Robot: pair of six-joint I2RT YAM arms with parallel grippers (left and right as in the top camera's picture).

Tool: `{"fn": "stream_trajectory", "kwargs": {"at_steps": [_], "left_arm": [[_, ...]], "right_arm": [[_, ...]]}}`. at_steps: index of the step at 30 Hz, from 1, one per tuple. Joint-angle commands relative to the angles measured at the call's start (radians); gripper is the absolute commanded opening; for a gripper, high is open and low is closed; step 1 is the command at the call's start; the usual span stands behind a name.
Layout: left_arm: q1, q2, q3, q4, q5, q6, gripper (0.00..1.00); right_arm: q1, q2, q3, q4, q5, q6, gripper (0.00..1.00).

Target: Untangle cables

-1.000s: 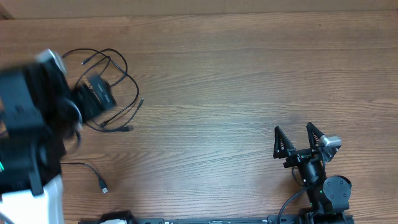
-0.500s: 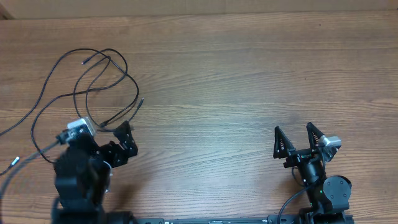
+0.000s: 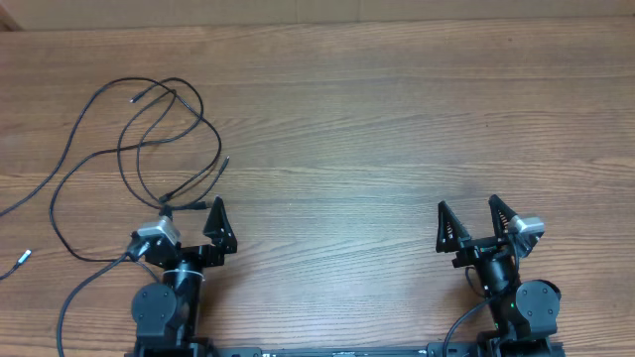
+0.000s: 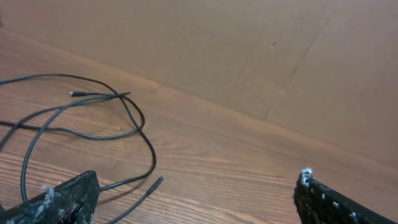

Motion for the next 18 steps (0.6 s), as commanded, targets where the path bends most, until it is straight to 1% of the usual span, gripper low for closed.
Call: {"fn": "stream_trajectory", "kwargs": {"at_steps": [1, 4, 18], "left_arm": [[-0.008, -0.065, -0.069, 0.019, -0.015, 0.016, 0.99], [-0.01, -0.101, -0.116, 0.024, -0.013, 0.015, 1.0], [-0.007, -0.099, -0.114, 0.019, -0.003, 0.016, 1.0]], "right_arm": [[0.004, -0.008, -0.011, 0.004, 0.002, 0.002, 1.0], [0.004, -0.008, -0.011, 0.004, 0.002, 0.002, 1.0], [0.004, -0.008, -0.011, 0.004, 0.002, 0.002, 1.0]]}}
